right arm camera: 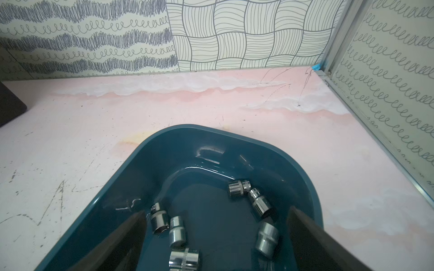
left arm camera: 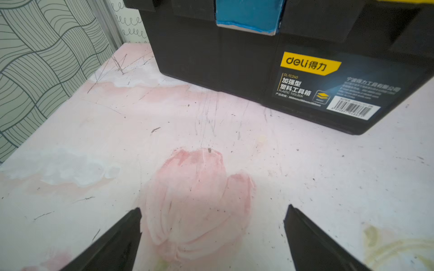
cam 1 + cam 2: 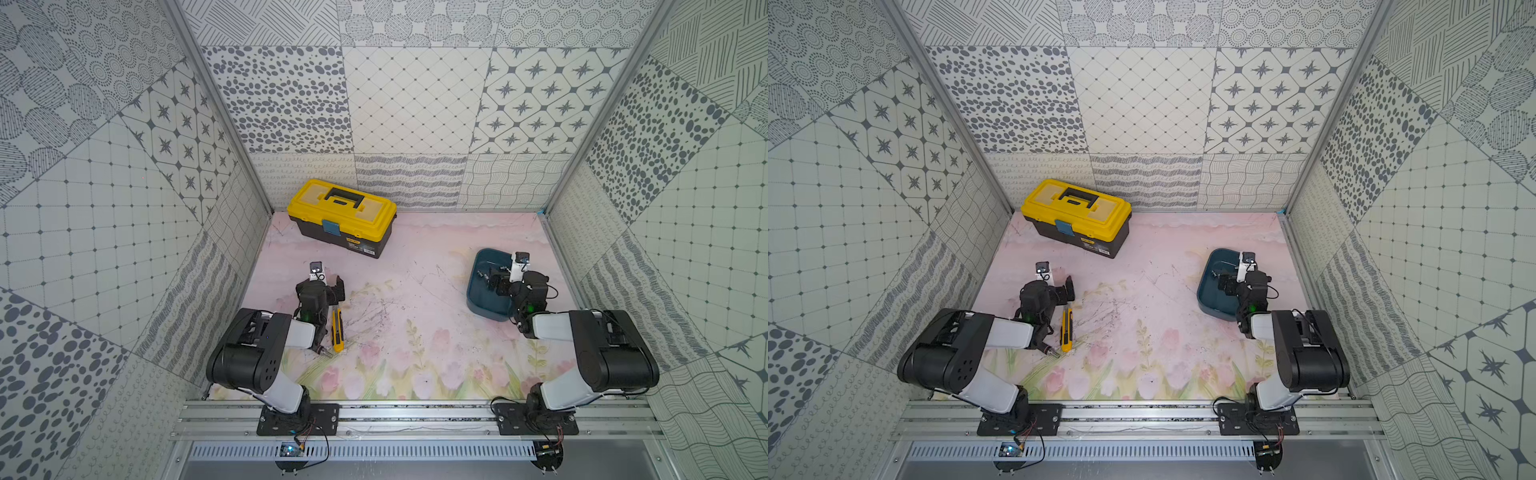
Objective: Take out the socket from the storage box
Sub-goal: Move the storage box to the center of the board.
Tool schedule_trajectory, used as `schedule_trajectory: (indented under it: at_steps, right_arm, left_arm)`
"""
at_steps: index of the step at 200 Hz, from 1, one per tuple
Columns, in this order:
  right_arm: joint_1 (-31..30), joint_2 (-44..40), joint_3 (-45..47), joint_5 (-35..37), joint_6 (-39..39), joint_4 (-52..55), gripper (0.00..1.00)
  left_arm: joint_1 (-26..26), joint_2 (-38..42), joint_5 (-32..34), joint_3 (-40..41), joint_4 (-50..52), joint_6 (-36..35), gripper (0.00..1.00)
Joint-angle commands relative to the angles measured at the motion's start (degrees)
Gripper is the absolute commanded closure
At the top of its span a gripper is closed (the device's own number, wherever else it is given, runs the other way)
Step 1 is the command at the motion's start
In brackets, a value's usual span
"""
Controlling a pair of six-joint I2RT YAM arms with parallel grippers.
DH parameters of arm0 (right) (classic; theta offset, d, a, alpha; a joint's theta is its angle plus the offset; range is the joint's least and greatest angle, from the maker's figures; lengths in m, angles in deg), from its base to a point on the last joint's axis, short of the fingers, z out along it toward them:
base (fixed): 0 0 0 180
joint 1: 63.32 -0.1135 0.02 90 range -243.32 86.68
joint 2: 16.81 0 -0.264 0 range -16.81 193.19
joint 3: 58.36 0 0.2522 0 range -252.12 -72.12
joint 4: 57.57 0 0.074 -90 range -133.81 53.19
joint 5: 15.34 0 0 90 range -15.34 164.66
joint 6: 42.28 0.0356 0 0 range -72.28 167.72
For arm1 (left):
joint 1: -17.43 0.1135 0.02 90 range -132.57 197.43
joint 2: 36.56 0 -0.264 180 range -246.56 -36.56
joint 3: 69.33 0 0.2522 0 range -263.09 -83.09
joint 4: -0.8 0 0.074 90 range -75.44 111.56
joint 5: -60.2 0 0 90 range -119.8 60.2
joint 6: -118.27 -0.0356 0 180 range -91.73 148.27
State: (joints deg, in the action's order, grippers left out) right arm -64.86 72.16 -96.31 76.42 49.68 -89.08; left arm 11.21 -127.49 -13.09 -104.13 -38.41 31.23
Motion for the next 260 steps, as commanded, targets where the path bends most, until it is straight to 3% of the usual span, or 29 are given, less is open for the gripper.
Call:
schedule_trajectory:
  at_steps: [1,90,130,145,162,197,226,240,260]
  right_arm:
    - [-0.22,0.21,0.64,0.18,-0.07,-2.71,0.01]
    - [-0.19,0.20,0.68,0.00,0.07,-2.78,0.01]
    - [0.83,-4.68,2.38,0.97,1.82,-1.78,0.01]
    - [1.01,-10.11,0.45,1.86,1.52,6.86,0.01]
    - [1.01,-16.17,-3.08,2.87,1.64,18.00,0.01]
    - [1.10,-28.08,-6.42,4.40,7.01,31.90,0.01]
    - [2.24,-33.51,-14.23,8.00,16.21,49.97,0.01]
    - [4.08,-34.56,-17.80,3.55,18.96,57.57,0.01]
    - [7.31,-34.65,-20.88,-3.77,21.35,64.62,0.01]
  left_arm:
    - [0.15,-0.38,-0.27,-0.51,-1.79,-0.51,0.01]
    - [0.22,-0.36,0.12,-0.35,-1.90,-0.26,0.01]
    - [-2.24,5.69,2.07,6.56,-10.67,-2.83,0.01]
    - [-5.21,12.61,6.03,5.81,-3.32,-3.71,0.01]
    - [-7.85,21.53,7.90,1.94,12.34,-1.11,0.01]
    - [-13.52,34.44,2.98,-4.74,32.14,17.11,0.01]
    - [-24.48,33.31,2.60,-12.18,37.78,18.30,0.01]
    - [-27.44,29.89,-0.28,-18.75,45.33,24.33,0.01]
    - [-31.99,22.00,-5.44,-28.00,51.58,24.75,0.01]
